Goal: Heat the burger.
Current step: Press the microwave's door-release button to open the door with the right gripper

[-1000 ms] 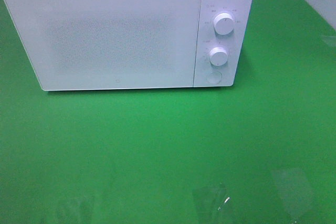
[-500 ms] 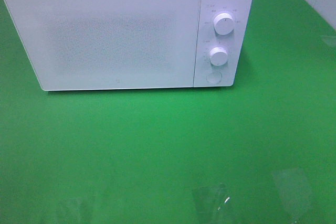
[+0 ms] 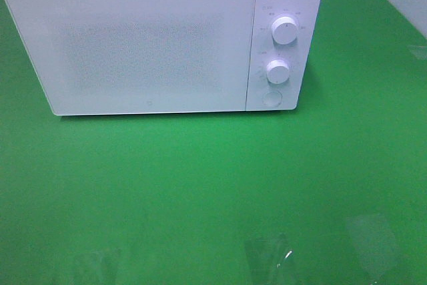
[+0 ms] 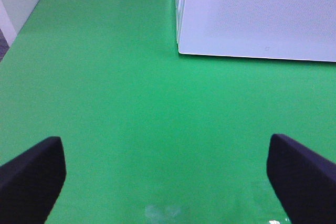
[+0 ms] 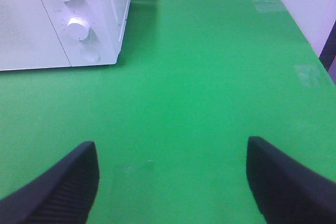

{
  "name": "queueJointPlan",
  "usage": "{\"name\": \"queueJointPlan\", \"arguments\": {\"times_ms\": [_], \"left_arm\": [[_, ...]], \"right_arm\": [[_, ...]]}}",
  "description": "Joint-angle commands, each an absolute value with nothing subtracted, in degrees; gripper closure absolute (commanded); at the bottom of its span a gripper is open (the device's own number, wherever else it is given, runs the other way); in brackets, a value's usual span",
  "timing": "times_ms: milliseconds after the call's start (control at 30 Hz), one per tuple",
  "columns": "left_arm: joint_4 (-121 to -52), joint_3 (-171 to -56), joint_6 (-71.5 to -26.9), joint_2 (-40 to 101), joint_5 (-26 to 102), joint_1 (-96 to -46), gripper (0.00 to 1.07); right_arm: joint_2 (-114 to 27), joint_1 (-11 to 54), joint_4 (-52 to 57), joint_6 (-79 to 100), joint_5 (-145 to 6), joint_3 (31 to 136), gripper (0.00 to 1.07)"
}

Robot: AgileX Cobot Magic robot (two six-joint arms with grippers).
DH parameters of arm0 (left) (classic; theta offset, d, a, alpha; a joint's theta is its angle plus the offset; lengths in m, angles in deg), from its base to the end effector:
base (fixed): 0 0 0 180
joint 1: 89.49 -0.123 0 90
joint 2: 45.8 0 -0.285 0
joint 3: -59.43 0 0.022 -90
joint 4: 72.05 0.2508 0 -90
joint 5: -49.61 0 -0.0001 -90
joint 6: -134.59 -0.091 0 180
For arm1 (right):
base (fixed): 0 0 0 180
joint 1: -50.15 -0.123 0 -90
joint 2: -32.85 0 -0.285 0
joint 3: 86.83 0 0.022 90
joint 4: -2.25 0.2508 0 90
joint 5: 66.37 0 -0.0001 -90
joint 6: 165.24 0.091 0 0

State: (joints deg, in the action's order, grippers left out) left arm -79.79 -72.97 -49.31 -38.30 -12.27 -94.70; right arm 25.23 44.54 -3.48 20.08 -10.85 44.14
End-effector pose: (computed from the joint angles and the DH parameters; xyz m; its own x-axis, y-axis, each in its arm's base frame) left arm -0.0078 -0.0116 0.2810 -0.4483 -0.0368 -0.8931 0.0173 0.9986 -0.0498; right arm -0.0003 -0.0076 0.2829 -0.3739 -0.0006 -0.9275 -0.0080 1.0000 0.0026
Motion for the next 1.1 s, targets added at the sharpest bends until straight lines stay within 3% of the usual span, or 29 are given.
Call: {"name": "queueJointPlan", "arguments": {"times_ms": [33, 433, 1100], "left_arm": [[-80.2, -72.9, -49.3, -39.2, -11.5, -94.9, 0.08], [-80.2, -72.9, -49.3, -39.2, -11.5, -94.9, 0.08], [-80.2, -72.9, -49.3, -39.2, -11.5, -94.9, 0.08]], "right_arm": [[26.8, 44.8, -3.2, 19.7, -11.2, 44.1, 0.33], [24.4, 44.8, -3.7, 18.9, -12.7, 46.7, 0.33], [-1.8, 44.8, -4.7, 18.6, -42.4, 47.8, 0.34]]}}
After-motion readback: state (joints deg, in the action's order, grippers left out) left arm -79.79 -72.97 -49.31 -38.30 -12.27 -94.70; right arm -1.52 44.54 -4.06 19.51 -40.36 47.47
